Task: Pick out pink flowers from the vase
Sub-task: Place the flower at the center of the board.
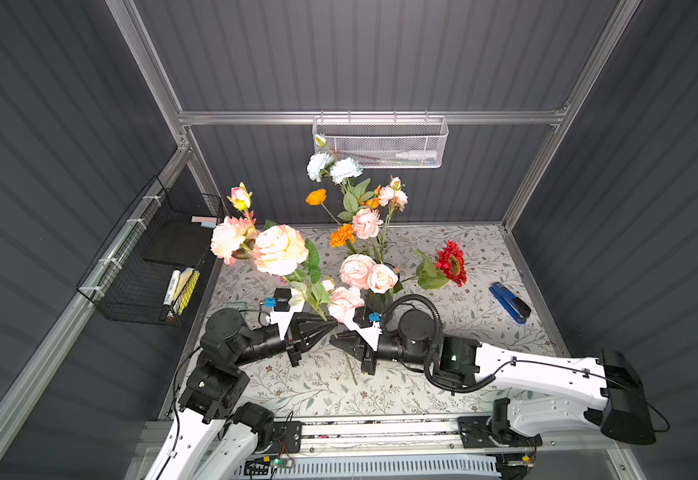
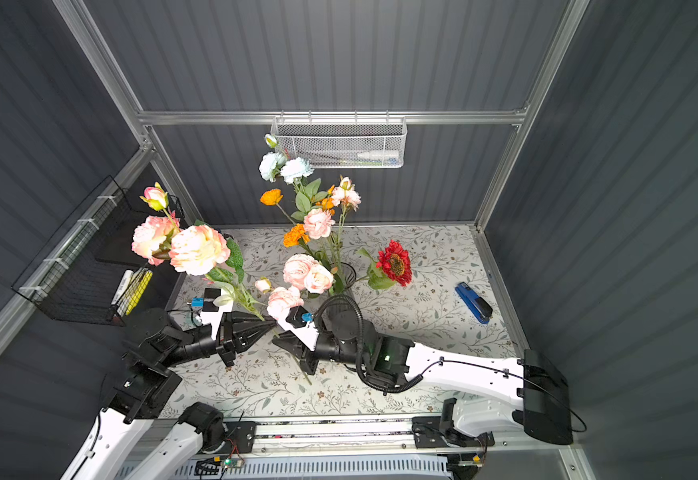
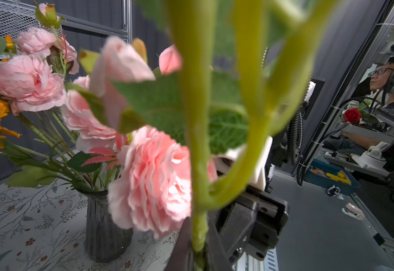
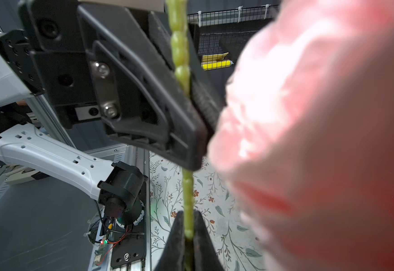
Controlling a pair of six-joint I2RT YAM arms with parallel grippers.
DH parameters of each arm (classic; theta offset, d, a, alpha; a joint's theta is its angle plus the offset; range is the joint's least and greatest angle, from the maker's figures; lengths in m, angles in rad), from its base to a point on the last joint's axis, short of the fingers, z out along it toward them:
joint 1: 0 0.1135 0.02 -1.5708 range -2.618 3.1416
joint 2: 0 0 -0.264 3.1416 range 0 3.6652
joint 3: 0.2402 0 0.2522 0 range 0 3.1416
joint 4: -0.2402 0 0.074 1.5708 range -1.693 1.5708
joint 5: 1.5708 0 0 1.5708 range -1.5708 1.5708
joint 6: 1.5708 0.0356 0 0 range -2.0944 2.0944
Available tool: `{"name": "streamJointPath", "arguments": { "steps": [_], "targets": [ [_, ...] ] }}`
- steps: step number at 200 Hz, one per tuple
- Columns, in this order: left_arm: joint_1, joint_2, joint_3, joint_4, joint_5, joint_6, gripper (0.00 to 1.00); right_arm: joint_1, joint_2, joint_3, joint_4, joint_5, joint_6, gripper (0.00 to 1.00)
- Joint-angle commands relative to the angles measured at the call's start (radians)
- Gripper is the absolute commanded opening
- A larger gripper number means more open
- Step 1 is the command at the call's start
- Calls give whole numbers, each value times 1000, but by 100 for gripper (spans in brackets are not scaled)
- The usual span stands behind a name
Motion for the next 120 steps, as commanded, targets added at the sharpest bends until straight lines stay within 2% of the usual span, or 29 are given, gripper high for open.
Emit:
{"name": "streamJointPath", "arguments": {
  "steps": [1,14,24,69,120],
  "targets": [
    [-6,13,50,-79,-8,64,35,7,-66,13,-8,13,-29,4],
    [-6,16,73,-114,-15,95,47,12,-88,9,-30,18,-40,3],
    [-5,14,95,-146,-17,126,53,15,-109,4,-43,20,-44,1],
    [-5,14,172,-288,-49,243,64,37,-196,-22,-102,21,-77,0],
    [-5,6,207,-382,-127,335,70,61,-327,-10,-246,40,-82,0]
  ]
}}
